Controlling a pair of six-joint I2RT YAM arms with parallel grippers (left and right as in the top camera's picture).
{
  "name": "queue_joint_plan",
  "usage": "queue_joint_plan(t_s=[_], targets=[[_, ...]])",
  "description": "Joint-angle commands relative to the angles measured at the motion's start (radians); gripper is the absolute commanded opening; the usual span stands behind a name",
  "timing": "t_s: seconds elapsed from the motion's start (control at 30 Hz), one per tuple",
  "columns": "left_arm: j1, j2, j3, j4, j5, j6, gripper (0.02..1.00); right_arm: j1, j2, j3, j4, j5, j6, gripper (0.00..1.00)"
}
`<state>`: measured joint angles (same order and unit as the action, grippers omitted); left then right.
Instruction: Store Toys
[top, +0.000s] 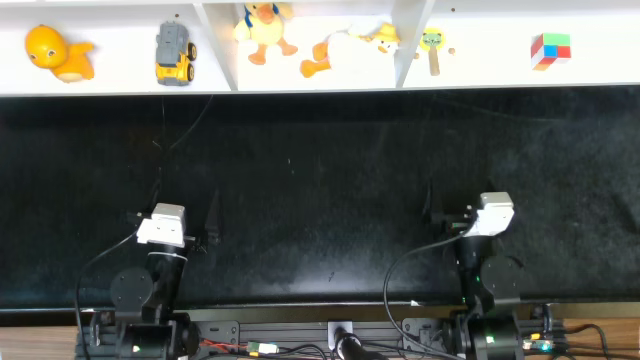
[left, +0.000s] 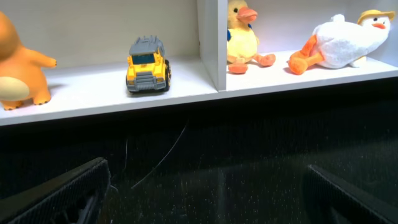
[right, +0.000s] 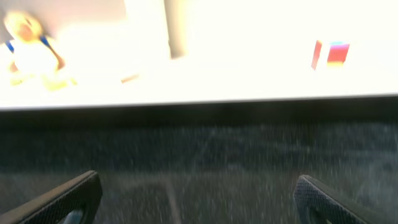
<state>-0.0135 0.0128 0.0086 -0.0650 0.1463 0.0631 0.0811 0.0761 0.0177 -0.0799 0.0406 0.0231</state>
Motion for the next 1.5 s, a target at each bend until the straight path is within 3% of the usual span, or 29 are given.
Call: queue_joint_plan(t_s=[0.03,0.33,0.6,1.5], targets=[[-0.005,-0.011,-0.001,-0.005,0.01,0.016,0.998,0.004,-0.066,-0.014,0.035,-0.007,0.007,0.996],[-0.005,-0.011,-0.001,-0.005,0.01,0.016,0.998,0.003,-0.073,-0.014,0.006,-0.008,0.007,0.993],[-0.005,-0.011,-0.001,-0.005,0.01,0.016,0.998,-0.064,-0.073,-0.014,0.006,-0.007,0.007,0.993],[-0.005,-0.011,-0.001,-0.005,0.01,0.015,0.998,-0.063,-0.072,-0.013,0.005,-0.007,0.007,0.993]])
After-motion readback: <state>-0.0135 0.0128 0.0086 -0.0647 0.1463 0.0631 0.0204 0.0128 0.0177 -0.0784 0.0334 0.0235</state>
